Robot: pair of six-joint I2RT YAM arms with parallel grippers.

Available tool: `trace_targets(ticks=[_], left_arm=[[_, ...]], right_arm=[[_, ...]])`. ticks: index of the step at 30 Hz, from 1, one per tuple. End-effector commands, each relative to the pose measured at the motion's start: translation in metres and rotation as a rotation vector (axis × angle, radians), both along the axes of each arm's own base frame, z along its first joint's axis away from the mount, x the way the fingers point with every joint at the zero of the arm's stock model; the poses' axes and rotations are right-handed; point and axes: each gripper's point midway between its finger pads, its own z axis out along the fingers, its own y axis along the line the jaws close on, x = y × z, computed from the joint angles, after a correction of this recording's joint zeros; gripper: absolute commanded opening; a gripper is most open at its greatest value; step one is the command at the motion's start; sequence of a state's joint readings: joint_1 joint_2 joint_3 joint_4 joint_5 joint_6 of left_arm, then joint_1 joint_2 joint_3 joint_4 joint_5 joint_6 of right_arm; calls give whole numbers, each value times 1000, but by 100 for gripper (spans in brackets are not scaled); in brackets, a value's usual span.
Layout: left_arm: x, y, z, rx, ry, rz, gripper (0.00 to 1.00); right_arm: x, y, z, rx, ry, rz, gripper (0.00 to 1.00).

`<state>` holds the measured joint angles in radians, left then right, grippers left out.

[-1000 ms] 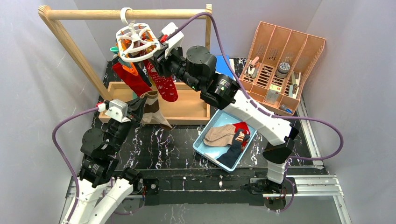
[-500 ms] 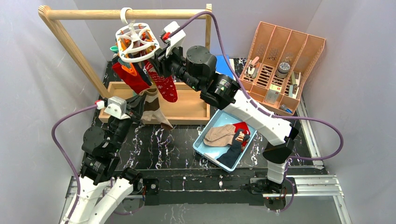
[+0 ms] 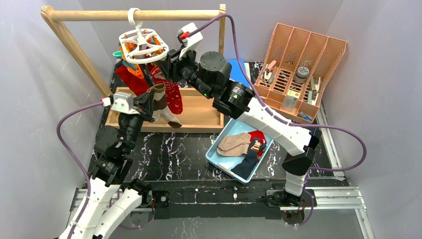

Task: Clip the socks to the hanger
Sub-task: Open the clamp at the hanger, then clamp the sock onto the hanger.

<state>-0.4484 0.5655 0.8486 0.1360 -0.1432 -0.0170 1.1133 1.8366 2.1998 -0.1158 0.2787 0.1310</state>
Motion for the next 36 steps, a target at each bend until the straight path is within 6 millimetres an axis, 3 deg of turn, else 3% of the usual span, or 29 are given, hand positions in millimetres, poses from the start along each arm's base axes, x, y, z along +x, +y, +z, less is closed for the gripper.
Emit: trace_targets(ticks=[1,16,36], left_arm=[[-5,9,36,-129,-73,25,0],[2,-9,44,-185,-53,-50,0],[7,-10,50,-200,-55,-47,0]], right_arm=[[-9,-23,44,145,-23,-21,1],[-7,-21,40,188,5,-22,1],[-7,-16,35,190,21,-10,1]])
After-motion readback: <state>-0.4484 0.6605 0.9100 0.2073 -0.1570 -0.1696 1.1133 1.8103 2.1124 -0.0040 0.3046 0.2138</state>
